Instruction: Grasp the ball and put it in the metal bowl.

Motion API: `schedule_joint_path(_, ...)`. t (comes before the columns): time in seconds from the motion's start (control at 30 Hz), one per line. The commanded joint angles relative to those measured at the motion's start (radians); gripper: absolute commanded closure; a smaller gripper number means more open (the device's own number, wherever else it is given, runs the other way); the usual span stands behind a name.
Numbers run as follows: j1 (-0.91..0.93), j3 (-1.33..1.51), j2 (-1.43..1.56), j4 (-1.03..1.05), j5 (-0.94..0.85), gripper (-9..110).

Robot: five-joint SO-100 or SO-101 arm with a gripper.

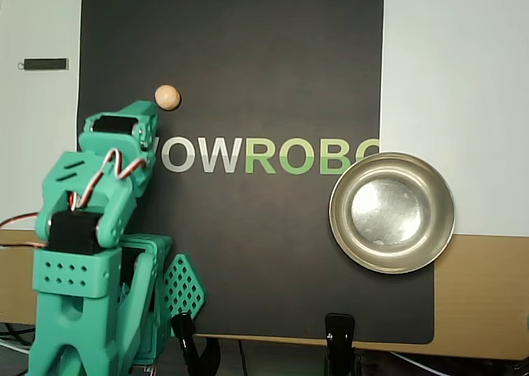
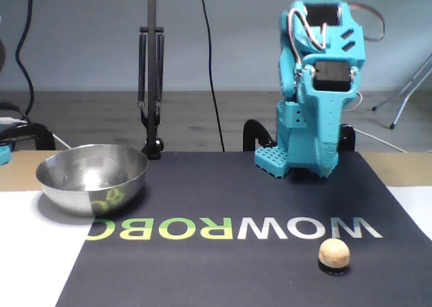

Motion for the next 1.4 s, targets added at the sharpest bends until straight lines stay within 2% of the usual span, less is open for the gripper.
schedule_joint_path(0.0,0.006,-0.143,-0.1,0.051,-0.006,101)
schedule_joint_path(0.83,0.055,-1.009,-0.758,0.653,-0.006,101)
schedule_joint_path(1.37,0.044,-1.209,-1.071,0.696,-0.017,101)
